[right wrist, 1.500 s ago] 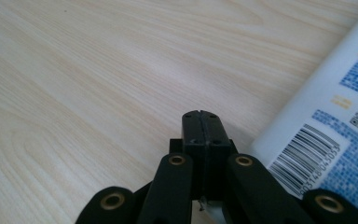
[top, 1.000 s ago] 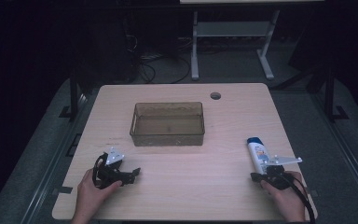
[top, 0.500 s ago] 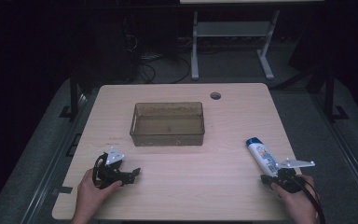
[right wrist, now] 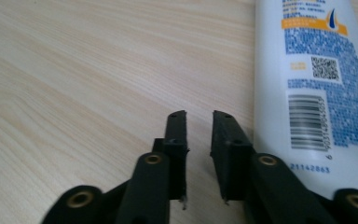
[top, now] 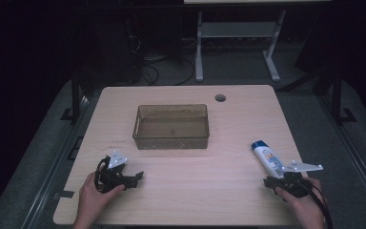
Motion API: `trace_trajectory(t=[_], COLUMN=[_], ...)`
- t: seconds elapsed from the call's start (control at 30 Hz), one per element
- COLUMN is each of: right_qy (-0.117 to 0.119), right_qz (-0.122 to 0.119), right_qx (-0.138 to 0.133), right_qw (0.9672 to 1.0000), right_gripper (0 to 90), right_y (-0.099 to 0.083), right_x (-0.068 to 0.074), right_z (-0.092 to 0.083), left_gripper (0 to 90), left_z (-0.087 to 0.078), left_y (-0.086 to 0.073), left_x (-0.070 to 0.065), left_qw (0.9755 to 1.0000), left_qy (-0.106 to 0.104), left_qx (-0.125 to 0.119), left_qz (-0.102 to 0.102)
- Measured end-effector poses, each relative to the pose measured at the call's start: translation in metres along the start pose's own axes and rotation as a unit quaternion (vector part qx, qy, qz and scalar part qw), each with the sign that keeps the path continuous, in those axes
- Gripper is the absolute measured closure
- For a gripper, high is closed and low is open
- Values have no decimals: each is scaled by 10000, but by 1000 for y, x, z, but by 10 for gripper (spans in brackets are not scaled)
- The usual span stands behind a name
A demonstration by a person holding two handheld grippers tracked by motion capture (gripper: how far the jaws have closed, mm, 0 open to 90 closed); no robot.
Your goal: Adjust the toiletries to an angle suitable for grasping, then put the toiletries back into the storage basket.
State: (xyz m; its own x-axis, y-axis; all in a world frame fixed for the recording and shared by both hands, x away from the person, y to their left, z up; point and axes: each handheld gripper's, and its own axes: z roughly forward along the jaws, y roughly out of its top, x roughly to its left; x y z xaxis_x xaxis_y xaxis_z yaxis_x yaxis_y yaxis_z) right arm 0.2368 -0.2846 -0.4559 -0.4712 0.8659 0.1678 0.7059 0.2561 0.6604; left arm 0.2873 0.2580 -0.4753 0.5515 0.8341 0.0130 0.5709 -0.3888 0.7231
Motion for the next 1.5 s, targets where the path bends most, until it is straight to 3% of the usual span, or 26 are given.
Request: trace_trajectory(t=[0.27,0.53,1.03,1.23,1.5], right_qy=[-34,-61,-146,-188,-289], right_qz=[-86,-179,-301,-271,-220], right_qx=[-178,-350,-496,-394,-333], right_qw=[9998,9992,9982,9987,9988], right_gripper=[558,443,362,286,252], right_y=[9,25,58,72,83], right_x=[5,7,4,-5,-14], right_z=[1,3,2,5,13], left_gripper=[126,126,126,126,126], left_z=[0,0,0,0,0], left_y=[0,0,0,0,0], left_x=[0,0,0,0,0], left_qw=[10000,10000,10000,10000,10000], left_qy=[0,5,5,5,4], left_qx=[-1,-1,-13,-15,-17], left_qz=[-1,1,-13,-13,-14])
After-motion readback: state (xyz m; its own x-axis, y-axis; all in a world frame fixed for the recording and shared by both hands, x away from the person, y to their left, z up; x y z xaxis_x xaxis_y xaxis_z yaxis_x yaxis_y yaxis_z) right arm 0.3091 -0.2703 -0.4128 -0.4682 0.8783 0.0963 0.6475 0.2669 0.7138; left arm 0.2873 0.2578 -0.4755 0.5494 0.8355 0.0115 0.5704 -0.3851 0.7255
